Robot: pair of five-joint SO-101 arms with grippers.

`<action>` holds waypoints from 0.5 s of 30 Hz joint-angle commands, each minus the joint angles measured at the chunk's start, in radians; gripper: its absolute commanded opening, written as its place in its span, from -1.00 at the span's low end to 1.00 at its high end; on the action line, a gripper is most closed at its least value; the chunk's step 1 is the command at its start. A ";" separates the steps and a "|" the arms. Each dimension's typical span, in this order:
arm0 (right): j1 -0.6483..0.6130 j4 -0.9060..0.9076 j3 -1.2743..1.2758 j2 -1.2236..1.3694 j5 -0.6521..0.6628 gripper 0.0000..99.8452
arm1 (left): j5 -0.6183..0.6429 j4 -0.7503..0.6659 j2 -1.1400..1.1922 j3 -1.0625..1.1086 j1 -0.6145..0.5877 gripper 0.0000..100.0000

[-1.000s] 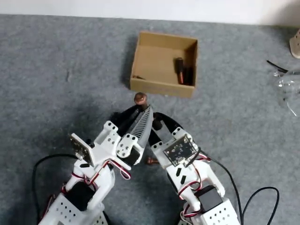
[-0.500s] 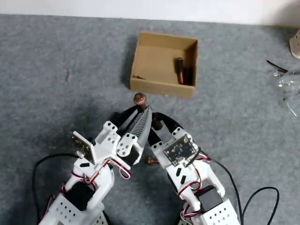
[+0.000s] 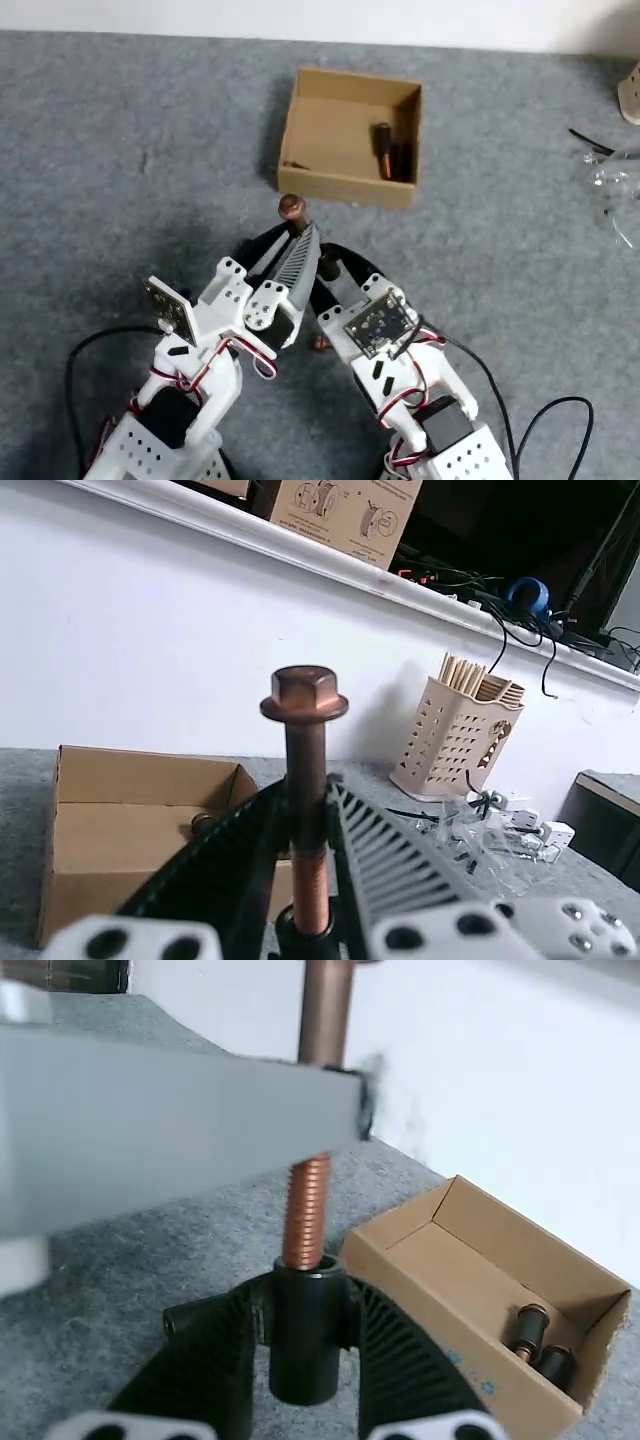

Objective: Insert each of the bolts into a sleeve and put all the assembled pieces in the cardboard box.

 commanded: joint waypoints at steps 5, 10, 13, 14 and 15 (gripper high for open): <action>-0.013 -0.010 0.079 -0.024 0.006 -0.99 | 0.028 0.000 -0.004 0.019 -0.008 -0.99; -0.031 -0.012 0.077 -0.024 0.006 -0.99 | 0.029 0.002 -0.002 0.019 -0.007 -0.99; -0.038 -0.015 0.077 -0.024 0.006 -0.99 | 0.029 0.002 -0.002 0.019 -0.007 -0.99; -0.038 -0.015 0.077 -0.024 0.006 -0.99 | 0.029 0.002 -0.002 0.019 -0.007 -0.99; -0.036 -0.015 0.076 -0.024 0.006 -0.99 | 0.031 0.002 -0.002 0.019 -0.007 -0.99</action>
